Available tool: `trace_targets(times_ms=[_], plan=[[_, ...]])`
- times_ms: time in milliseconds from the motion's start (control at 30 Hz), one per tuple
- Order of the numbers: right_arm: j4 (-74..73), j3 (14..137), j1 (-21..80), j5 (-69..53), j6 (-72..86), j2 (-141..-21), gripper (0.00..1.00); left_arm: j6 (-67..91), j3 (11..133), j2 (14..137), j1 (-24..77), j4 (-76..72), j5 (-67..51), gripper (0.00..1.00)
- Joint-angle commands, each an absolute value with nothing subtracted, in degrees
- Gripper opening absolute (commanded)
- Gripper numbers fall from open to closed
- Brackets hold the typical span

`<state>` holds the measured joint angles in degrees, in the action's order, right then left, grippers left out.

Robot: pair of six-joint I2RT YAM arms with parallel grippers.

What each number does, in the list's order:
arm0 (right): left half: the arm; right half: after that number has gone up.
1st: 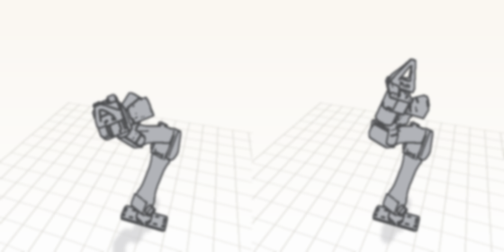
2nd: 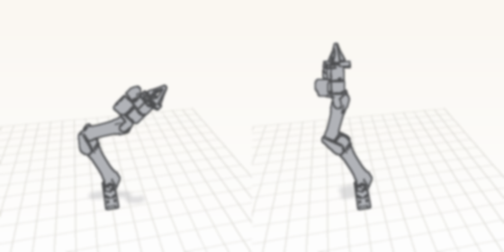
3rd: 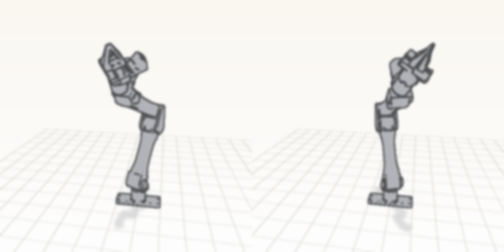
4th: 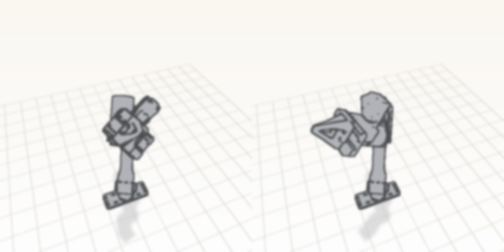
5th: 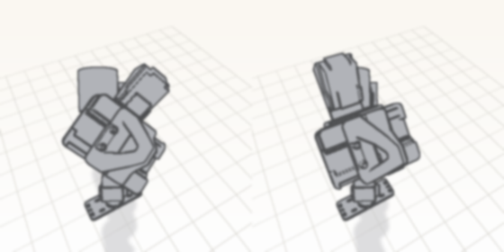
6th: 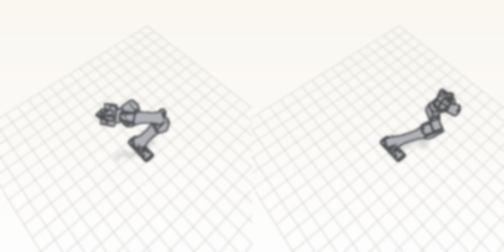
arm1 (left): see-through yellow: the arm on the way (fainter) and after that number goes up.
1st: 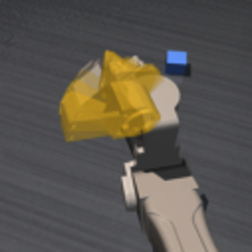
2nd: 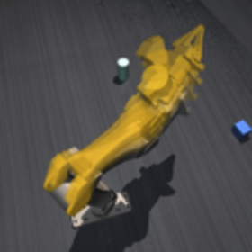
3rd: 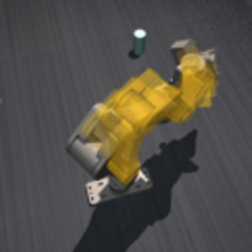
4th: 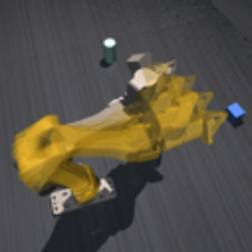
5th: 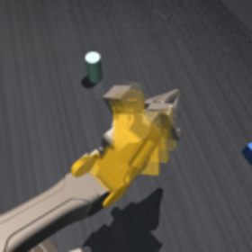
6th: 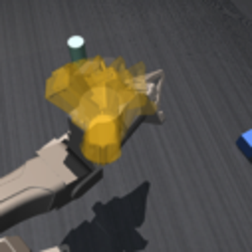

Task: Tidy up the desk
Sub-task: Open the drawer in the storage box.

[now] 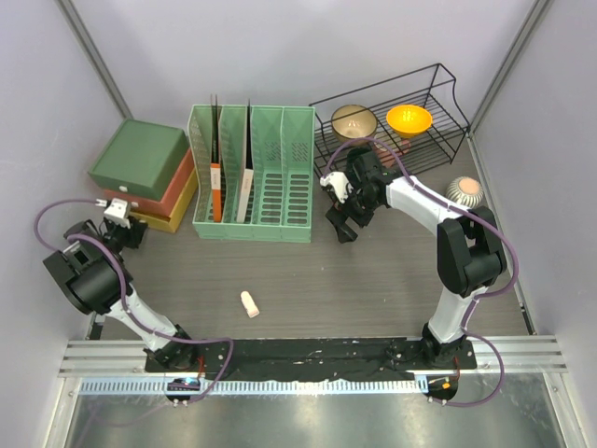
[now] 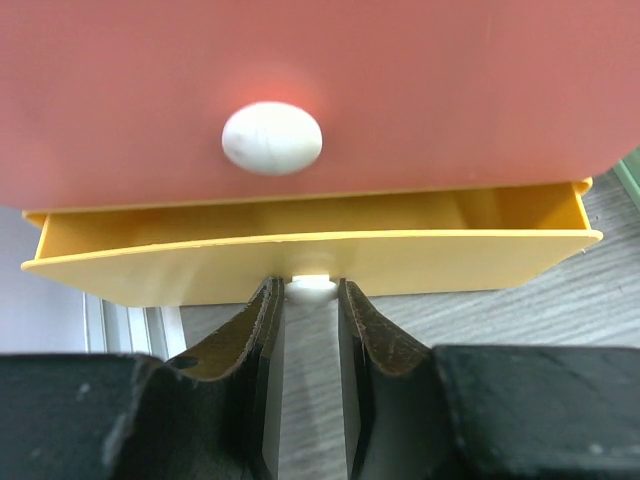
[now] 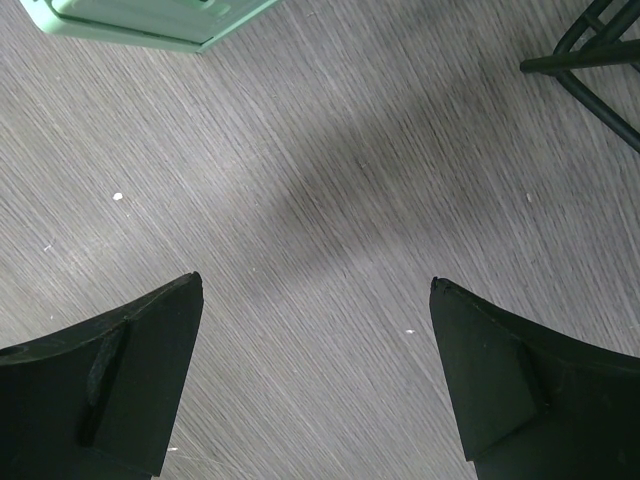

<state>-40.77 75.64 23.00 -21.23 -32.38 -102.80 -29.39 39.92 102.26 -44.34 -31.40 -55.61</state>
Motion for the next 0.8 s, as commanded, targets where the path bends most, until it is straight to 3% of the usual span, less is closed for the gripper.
trace_targets(times_ms=[0, 767], plan=[[-40.8, 77.2, 22.9, -22.4, -33.0, -103.1, 1.0, -32.8, 38.8, 99.8, -46.1, -28.2, -58.6, 0.15], [-41.6, 77.7, 22.9, -23.2, -32.6, -102.7, 1.0, -43.9, 32.2, 92.2, -50.3, -15.8, -62.4, 0.16]])
